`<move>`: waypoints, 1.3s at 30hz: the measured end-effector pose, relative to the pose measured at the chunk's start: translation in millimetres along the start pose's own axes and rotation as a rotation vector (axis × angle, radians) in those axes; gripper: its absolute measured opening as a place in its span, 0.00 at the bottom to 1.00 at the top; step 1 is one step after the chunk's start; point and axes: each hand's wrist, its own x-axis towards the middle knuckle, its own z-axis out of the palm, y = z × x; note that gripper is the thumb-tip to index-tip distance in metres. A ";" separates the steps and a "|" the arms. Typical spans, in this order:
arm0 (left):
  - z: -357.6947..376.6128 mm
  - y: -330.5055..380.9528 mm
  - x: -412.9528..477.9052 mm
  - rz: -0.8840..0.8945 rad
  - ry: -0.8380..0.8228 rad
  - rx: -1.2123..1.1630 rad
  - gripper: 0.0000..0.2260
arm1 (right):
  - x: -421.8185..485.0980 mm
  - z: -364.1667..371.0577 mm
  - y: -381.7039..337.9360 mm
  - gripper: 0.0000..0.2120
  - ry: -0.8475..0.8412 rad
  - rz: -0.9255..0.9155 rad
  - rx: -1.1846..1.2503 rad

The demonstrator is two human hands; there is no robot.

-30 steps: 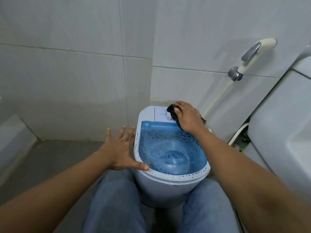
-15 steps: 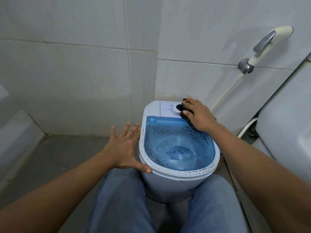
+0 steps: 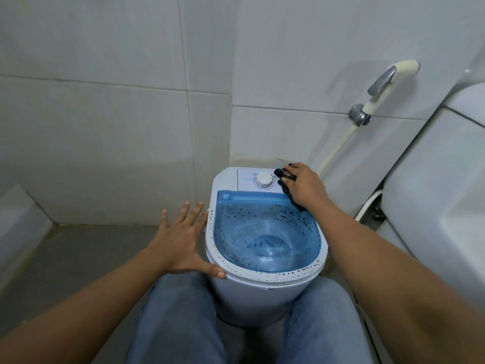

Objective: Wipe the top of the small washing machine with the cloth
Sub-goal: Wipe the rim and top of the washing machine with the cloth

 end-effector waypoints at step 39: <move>-9.2 4.3 2.7 -0.016 -0.049 0.094 0.71 | -37.1 -42.1 -31.7 0.18 0.011 -0.150 0.153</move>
